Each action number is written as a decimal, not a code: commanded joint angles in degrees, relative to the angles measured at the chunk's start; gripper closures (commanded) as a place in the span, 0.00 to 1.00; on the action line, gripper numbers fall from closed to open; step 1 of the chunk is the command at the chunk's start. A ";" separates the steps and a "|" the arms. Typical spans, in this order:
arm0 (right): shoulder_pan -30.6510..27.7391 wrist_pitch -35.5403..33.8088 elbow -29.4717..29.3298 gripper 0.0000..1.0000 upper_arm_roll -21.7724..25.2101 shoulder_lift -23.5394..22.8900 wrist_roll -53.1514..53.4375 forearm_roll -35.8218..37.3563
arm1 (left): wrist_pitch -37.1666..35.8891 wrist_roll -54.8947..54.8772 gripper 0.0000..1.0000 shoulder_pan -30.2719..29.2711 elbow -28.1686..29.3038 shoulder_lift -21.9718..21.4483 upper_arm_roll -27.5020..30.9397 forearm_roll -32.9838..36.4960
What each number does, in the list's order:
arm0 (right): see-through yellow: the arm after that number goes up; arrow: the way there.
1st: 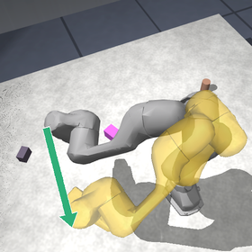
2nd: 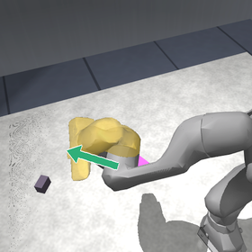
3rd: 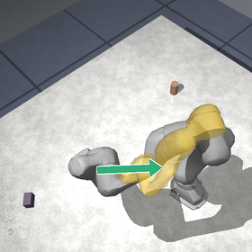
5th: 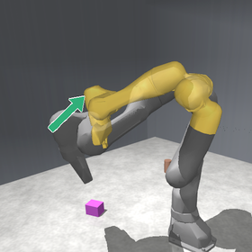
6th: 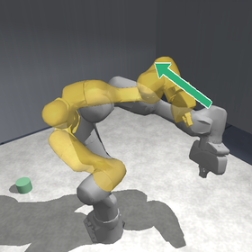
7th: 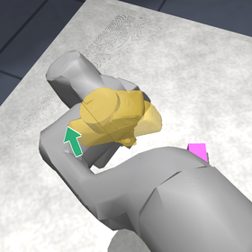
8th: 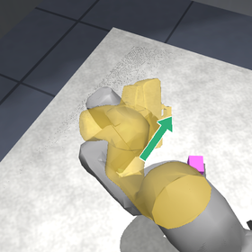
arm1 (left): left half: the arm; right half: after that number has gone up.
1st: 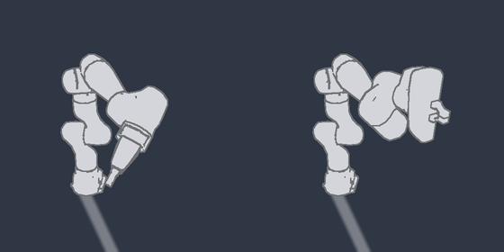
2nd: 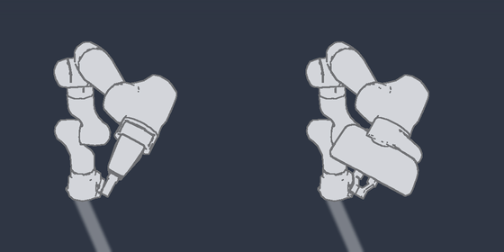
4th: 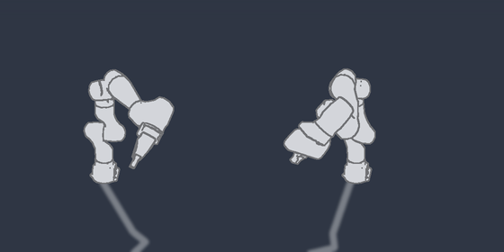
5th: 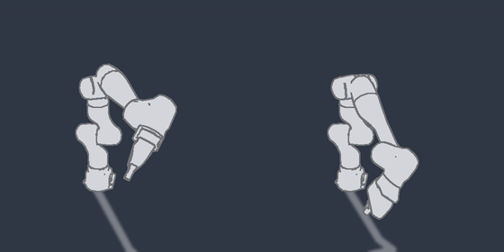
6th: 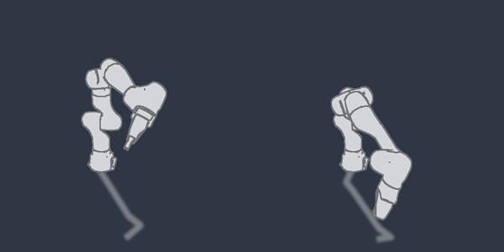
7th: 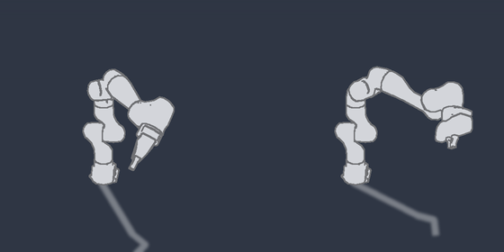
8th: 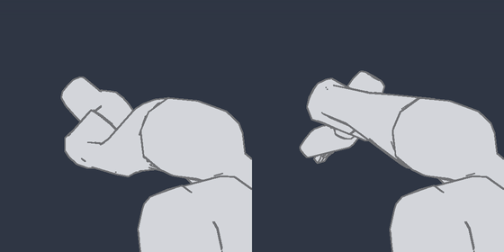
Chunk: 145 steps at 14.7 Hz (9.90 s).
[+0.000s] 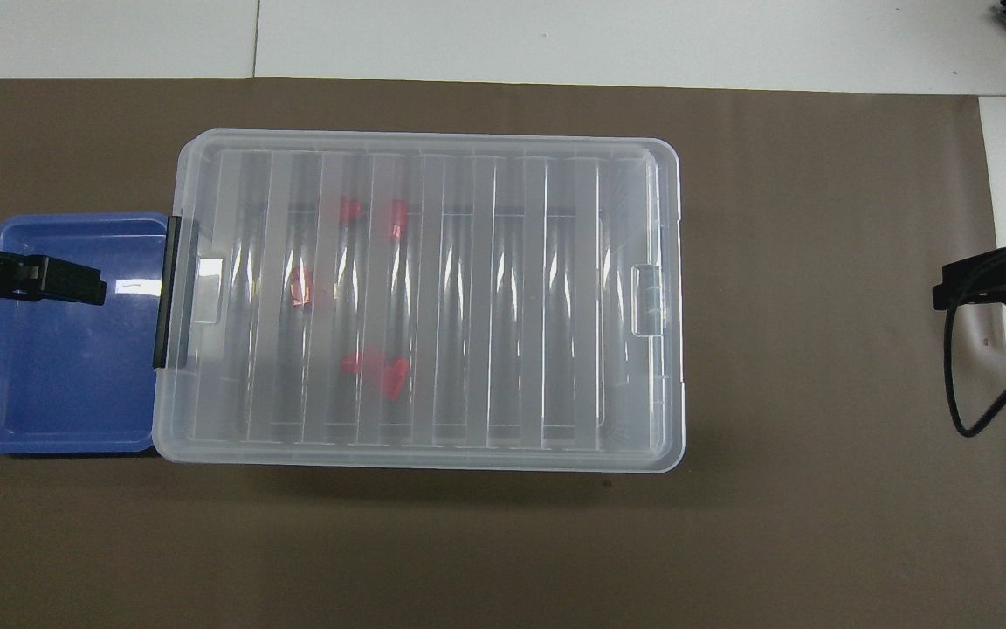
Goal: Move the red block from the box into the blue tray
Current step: 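Move the right gripper toward the edge of the clear box lid, then grasp the clear lid edge with the right gripper, then slide the lid away from the blue tray with the right gripper, then move the left gripper toward the opened box, then lower the left gripper into the box onto a red block, then close the left gripper on the red block and lift it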
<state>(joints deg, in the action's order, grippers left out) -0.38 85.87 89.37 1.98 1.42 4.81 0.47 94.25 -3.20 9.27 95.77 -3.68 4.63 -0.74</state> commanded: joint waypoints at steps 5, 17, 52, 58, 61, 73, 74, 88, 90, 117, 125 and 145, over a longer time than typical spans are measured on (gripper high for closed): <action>-0.24 0.09 2.03 0.00 -0.31 1.74 -1.12 -0.12 | -0.39 0.56 0.00 0.05 1.61 -1.59 0.21 -0.22; 7.05 19.58 13.98 0.00 -0.75 2.36 8.97 -0.38 | -0.39 0.56 0.00 0.05 1.52 -1.59 0.21 -0.22; 13.48 27.86 17.24 0.02 -0.84 -7.14 10.76 -0.56 | -0.39 0.56 0.00 0.05 1.52 -1.59 0.21 -0.22; 7.07 25.67 17.24 0.02 -0.75 -6.70 0.04 -0.91 | -0.39 0.56 0.00 0.05 1.61 -1.59 0.21 -0.22; 3.64 24.87 17.24 0.02 -0.83 -6.52 -3.93 -0.91 | -0.39 0.56 0.00 0.05 1.61 -1.59 0.21 -0.22; -3.92 23.73 17.15 0.01 -0.75 -6.52 -13.86 -0.82 | -0.39 0.56 0.00 0.05 1.52 -1.59 0.21 -0.31; -4.45 23.73 17.15 0.00 -0.75 -6.52 -14.48 -0.82 | -0.39 0.56 0.00 0.05 1.61 -1.59 0.21 -0.22; -4.46 23.64 14.26 0.00 -1.27 -5.03 -15.45 -0.74 | -0.39 0.56 0.00 0.05 1.61 -1.59 0.21 -0.22; -4.45 22.33 12.15 0.00 -1.80 -4.94 -13.97 -0.04 | -0.48 0.82 0.00 0.05 1.61 -1.59 0.21 -0.31; -1.55 1.40 -0.25 0.00 -6.46 -0.72 2.66 0.85 | 41.60 40.54 0.00 11.21 19.72 13.42 -0.58 4.52; -1.64 0.44 0.80 0.00 -6.46 -0.19 2.48 0.50 | 45.84 40.47 0.00 12.18 20.50 19.41 -0.67 8.30; -2.26 1.05 2.30 0.00 -6.46 0.42 2.31 -0.21 | 38.51 37.21 1.00 12.88 19.21 18.19 -0.76 8.30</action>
<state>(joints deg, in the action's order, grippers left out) -1.86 86.81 90.31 -3.92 0.68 6.57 0.72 139.67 34.43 21.26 118.14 15.95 3.09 6.56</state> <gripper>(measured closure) 0.000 0.656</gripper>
